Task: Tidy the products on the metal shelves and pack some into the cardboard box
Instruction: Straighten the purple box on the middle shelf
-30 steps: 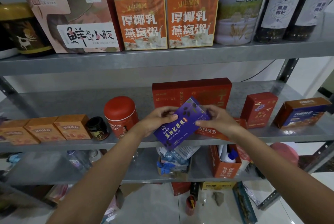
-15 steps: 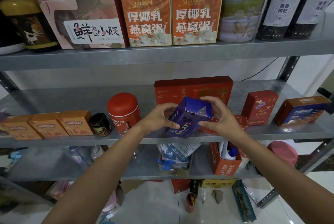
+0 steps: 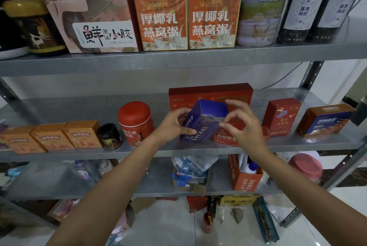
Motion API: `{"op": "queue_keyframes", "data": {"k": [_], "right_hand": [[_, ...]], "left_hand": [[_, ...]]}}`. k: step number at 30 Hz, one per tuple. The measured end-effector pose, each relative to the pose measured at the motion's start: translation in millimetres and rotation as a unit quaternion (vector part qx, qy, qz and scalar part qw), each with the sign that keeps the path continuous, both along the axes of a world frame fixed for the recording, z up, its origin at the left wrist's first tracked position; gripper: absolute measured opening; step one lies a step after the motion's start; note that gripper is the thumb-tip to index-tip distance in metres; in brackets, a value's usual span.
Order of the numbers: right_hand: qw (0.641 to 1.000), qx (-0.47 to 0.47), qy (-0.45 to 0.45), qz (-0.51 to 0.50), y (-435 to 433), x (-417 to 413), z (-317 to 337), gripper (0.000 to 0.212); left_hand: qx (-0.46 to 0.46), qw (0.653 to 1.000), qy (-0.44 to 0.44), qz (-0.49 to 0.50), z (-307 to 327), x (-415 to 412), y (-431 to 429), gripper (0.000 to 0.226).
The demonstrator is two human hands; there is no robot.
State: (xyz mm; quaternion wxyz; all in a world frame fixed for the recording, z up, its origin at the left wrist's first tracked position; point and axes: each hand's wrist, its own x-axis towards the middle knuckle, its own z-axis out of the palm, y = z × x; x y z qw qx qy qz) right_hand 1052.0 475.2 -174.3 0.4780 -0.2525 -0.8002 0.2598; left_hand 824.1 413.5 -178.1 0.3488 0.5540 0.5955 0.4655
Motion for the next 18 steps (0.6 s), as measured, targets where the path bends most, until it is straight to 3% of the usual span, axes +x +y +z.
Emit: {"op": "queue_keyframes", "data": {"k": [3, 6, 18], "right_hand": [[0.995, 0.089, -0.019, -0.039, -5, -2, -1, 0.016], [0.989, 0.121, -0.064, -0.058, -6, -5, -5, 0.015], [0.989, 0.067, -0.128, 0.018, -1, -3, -7, 0.022]], "left_hand": [[0.001, 1.000, -0.005, 0.014, 0, -1, -1, 0.059], [-0.003, 1.000, -0.008, 0.016, 0, -2, -3, 0.058], [-0.008, 1.000, -0.008, 0.012, 4, -8, -14, 0.057]]}}
